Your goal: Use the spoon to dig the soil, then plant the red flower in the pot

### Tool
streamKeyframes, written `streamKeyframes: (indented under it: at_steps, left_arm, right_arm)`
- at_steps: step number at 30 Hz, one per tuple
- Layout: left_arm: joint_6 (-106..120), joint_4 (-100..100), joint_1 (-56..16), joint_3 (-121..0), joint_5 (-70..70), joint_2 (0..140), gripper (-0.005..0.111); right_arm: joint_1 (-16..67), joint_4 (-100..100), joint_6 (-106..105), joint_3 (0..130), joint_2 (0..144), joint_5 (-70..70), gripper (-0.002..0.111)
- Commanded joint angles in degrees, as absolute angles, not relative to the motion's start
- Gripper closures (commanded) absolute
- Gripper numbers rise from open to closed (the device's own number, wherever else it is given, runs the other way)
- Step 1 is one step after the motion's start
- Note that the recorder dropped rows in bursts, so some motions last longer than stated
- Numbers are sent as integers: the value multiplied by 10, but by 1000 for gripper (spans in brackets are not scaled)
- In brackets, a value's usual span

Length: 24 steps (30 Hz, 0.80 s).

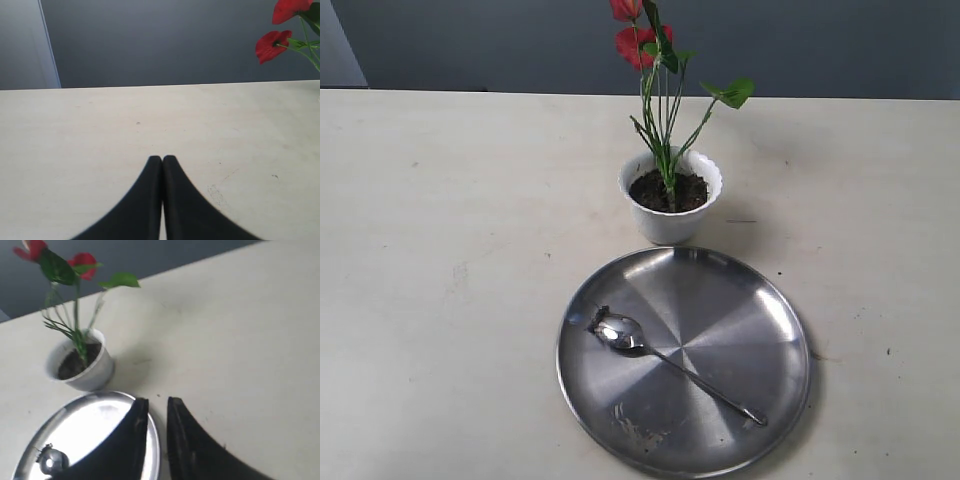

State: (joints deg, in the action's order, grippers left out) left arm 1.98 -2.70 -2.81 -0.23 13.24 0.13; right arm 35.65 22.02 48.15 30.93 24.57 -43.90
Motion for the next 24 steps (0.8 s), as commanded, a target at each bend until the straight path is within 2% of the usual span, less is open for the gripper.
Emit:
streamKeyframes:
  at_steps: [1,6,15,24]
  left_arm:
    - [19,-27,-30,0,125,0,106]
    - [19,-27,-30,0,125,0,106]
    - [19,-27,-30,0,125,0,106]
    - [19,-27,-30,0,125,0,106]
  right_arm:
    - [354,230,508,306,243,-495,82]
    - [354,236,588,306,243,-467,81]
    - [354,361,535,306,243,-205,81]
    - [341,363,469,269,233,-203,81]
